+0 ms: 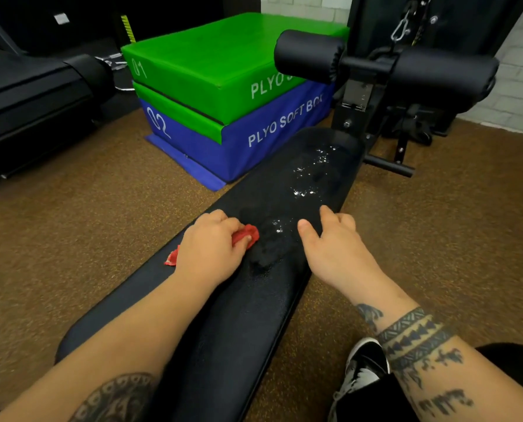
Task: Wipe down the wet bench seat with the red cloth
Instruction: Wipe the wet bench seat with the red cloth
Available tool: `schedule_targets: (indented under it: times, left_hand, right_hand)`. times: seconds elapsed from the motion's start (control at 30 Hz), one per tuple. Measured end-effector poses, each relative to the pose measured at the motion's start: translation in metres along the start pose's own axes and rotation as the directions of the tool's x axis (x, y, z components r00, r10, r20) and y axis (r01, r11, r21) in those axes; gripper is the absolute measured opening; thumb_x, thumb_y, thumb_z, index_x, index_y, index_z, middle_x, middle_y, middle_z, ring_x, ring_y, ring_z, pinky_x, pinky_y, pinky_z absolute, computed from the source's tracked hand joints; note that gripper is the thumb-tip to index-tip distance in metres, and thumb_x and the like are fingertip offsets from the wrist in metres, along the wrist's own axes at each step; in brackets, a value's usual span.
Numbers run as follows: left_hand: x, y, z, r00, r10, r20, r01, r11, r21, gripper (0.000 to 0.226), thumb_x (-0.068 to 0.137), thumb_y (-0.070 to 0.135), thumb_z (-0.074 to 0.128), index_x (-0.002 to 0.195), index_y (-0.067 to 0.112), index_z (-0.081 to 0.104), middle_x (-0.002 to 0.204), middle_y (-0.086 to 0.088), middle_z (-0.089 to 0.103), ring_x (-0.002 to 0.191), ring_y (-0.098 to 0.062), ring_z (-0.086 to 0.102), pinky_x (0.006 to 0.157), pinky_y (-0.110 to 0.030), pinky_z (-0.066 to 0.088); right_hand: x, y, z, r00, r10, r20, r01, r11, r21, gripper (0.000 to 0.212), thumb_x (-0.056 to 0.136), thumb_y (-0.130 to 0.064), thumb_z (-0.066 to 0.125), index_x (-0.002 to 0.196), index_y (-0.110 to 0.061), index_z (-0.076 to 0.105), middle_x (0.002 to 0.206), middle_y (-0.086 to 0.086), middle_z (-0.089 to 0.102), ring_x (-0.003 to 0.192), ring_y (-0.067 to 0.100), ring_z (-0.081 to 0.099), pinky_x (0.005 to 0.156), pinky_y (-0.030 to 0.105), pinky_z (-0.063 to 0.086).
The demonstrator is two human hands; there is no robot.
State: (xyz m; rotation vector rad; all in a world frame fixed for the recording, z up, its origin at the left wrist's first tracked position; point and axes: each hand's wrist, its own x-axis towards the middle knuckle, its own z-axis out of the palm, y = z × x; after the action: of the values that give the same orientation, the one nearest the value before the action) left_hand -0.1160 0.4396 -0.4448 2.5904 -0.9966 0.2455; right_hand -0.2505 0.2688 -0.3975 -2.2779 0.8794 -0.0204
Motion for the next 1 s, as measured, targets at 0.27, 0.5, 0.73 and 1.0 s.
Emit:
schedule_targets:
  times: [0.27, 0.5, 0.73, 1.0]
  left_hand:
    - [0.041, -0.005, 0.003, 0.986, -0.167, 0.018, 0.166, 0.985, 0.043, 0.029, 0.089, 0.044, 0.062, 0.108, 0.024, 0.071, 0.095, -0.004, 0.055, 0.101, -0.032, 0.057, 0.081, -0.044, 0.050]
    - [0.049, 0.004, -0.004, 0.958, -0.286, -0.022, 0.277, 0.940, -0.200, 0.027, 0.090, 0.045, 0.061, 0.104, 0.025, 0.073, 0.095, -0.002, 0.060, 0.095, -0.027, 0.060, 0.085, -0.040, 0.050]
    - [0.035, 0.009, 0.009, 0.994, -0.112, 0.019, 0.113, 0.991, -0.071, 0.024, 0.084, 0.044, 0.068, 0.099, 0.026, 0.075, 0.091, 0.000, 0.058, 0.095, -0.026, 0.060, 0.080, -0.042, 0.051]
    - [0.085, -0.006, 0.017, 0.969, -0.245, -0.006, 0.245, 0.966, 0.079, 0.029, 0.088, 0.043, 0.062, 0.103, 0.020, 0.070, 0.101, -0.010, 0.060, 0.101, -0.038, 0.059, 0.082, -0.046, 0.051]
  right_hand:
    - [-0.002, 0.005, 0.022, 0.994, -0.007, 0.114, 0.036, 0.965, -0.258, 0.069, 0.094, -0.051, 0.056, 0.150, -0.019, 0.031, 0.157, 0.007, 0.015, 0.140, 0.034, 0.029, 0.112, 0.050, 0.035]
    - [0.008, 0.008, 0.016, 0.992, 0.008, 0.124, 0.018, 0.979, -0.202, 0.079, 0.087, -0.052, 0.067, 0.149, -0.018, 0.032, 0.158, 0.003, 0.012, 0.134, 0.032, 0.044, 0.107, 0.045, 0.043]
    - [0.010, 0.008, 0.016, 0.992, 0.008, 0.124, 0.020, 0.974, -0.224, 0.082, 0.086, -0.054, 0.067, 0.150, -0.017, 0.031, 0.161, 0.003, 0.009, 0.133, 0.031, 0.047, 0.105, 0.042, 0.044]
    - [0.013, 0.009, 0.013, 0.992, -0.015, 0.124, 0.046, 0.965, -0.258, 0.078, 0.082, -0.058, 0.069, 0.143, -0.019, 0.041, 0.153, 0.002, 0.019, 0.122, 0.030, 0.055, 0.098, 0.043, 0.050]
